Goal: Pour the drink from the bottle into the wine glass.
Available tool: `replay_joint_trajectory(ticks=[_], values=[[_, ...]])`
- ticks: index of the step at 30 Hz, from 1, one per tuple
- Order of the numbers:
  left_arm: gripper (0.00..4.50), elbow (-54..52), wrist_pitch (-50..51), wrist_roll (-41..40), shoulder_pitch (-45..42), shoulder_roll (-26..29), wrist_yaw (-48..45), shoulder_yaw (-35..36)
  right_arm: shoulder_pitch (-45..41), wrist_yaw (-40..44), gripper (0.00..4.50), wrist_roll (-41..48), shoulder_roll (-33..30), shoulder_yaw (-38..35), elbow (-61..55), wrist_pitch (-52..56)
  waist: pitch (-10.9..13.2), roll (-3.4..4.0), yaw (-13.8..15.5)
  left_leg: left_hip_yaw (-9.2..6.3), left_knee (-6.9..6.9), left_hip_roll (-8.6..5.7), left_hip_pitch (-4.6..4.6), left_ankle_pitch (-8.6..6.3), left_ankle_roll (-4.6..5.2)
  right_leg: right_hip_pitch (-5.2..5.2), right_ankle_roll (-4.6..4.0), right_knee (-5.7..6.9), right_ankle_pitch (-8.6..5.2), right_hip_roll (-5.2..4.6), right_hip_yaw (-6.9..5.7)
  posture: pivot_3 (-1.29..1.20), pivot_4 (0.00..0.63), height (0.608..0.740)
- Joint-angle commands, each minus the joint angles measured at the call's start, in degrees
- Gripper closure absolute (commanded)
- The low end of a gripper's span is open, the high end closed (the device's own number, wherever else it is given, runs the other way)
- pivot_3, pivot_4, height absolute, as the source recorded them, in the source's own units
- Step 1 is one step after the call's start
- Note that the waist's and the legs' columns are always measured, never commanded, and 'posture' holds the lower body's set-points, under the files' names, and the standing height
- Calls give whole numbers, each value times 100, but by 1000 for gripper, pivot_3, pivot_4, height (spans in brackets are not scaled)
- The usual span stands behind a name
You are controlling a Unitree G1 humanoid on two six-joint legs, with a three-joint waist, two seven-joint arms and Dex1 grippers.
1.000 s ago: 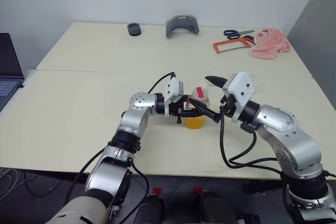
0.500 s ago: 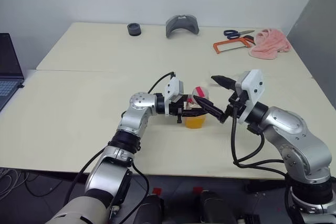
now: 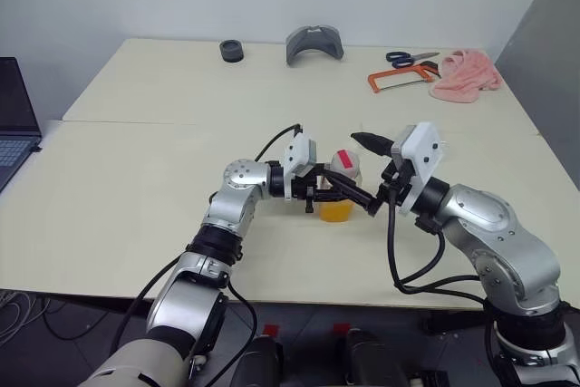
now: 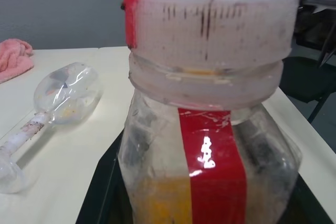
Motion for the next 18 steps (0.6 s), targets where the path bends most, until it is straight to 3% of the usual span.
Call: replay_joint_trajectory(ticks=[1,18], values=[[2846,-150,-97,-71,-72,4,-6,68,-102,-93,176,-94,66,-79,-17,-207,0,0,0,1,0,0,0,0,-1,0,0,0,0,0,0,0,150,740],[2846,-166,-98,-64,-58,27,-14,56,190,-105,176,88,-125,-391,-170,-47,0,0,0,1,0,0,0,0,0,0,0,1,0,0,0,0,150,740]])
